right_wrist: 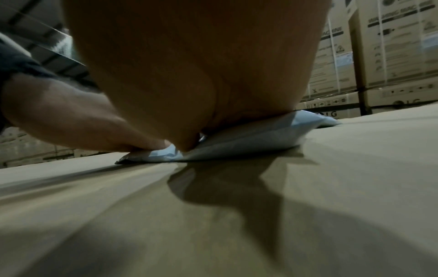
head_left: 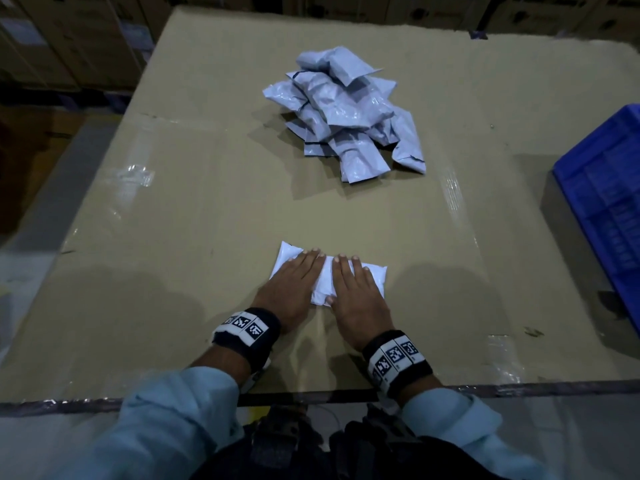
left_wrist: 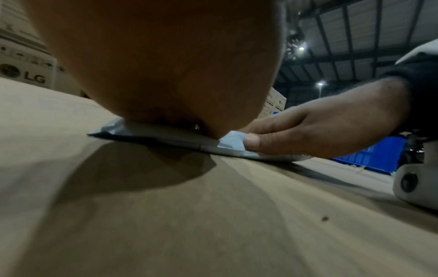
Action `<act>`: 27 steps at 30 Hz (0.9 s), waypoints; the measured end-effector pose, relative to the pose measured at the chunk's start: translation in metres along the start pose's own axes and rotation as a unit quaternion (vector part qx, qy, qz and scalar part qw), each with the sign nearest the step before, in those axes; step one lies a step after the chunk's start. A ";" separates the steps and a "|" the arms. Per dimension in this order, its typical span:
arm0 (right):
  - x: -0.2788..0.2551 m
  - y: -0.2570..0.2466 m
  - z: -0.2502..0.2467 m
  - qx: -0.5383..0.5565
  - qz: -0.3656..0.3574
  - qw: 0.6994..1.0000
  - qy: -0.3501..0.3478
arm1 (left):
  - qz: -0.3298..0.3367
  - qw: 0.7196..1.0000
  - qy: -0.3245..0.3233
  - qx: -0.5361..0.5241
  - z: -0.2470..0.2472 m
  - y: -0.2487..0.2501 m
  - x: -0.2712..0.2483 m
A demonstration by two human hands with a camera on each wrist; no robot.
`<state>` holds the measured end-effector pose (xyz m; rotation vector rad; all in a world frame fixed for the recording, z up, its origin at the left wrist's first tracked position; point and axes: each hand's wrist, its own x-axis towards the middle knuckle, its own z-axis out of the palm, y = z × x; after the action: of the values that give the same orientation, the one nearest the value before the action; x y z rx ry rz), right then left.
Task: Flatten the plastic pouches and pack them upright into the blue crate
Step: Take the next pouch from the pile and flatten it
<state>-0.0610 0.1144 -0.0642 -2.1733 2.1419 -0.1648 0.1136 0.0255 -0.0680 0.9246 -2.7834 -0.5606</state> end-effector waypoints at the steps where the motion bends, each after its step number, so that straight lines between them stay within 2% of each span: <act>1: -0.001 0.001 -0.001 0.005 0.003 1.000 -0.008 | -0.002 1.000 0.003 0.002 0.005 -0.003 0.001; 8: -0.007 0.011 -0.001 0.018 -0.021 0.999 -0.031 | -0.032 0.995 -0.072 0.068 0.014 -0.013 0.004; 17: -0.007 0.009 0.000 0.025 -0.013 0.998 -0.051 | -0.037 0.993 -0.079 0.085 0.005 -0.010 0.002; 22: -0.005 0.011 0.000 0.058 -0.017 0.996 -0.069 | -0.053 0.989 -0.106 0.084 0.005 -0.016 0.006; 27: -0.004 0.012 0.002 0.066 -0.018 0.994 -0.083 | -0.066 0.987 -0.098 0.106 0.009 -0.013 0.004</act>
<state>-0.0726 0.1181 -0.0678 -2.0739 1.9467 -0.1186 0.1150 0.0164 -0.0810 1.1635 -3.0204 -0.3979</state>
